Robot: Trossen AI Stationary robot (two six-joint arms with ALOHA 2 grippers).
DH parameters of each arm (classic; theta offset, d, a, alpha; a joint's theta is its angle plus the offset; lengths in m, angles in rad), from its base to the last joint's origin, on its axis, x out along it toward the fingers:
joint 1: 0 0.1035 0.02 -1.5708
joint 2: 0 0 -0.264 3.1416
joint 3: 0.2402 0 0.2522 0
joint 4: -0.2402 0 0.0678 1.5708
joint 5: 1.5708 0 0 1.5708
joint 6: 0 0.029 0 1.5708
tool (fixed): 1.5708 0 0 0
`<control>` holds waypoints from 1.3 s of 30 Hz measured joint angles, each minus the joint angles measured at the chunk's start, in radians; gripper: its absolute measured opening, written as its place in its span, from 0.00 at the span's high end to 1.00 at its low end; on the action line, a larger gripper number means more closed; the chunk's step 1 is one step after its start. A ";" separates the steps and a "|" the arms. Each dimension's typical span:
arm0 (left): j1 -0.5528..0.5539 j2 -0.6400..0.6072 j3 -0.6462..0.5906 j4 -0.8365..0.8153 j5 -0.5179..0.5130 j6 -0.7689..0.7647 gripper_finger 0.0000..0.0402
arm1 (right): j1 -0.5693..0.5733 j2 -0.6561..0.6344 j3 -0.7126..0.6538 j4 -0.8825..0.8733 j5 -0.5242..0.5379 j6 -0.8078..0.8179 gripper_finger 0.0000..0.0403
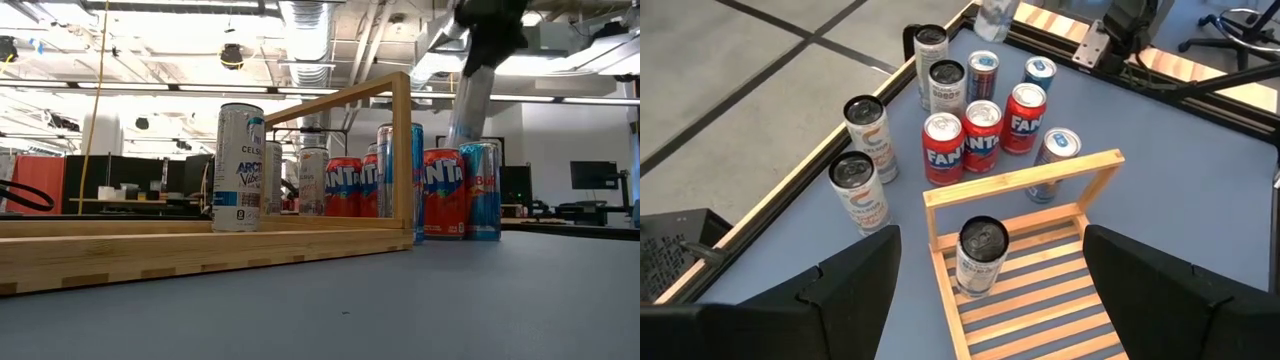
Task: Place canned beverage on shelf
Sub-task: Put the right white blue soda can on the shelf aligned with the other white blue soda can
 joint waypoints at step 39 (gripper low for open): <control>0.000 0.000 0.000 0.000 0.030 0.052 0.25 | 1.122 0.355 0.179 -0.199 -0.026 -0.172 0.56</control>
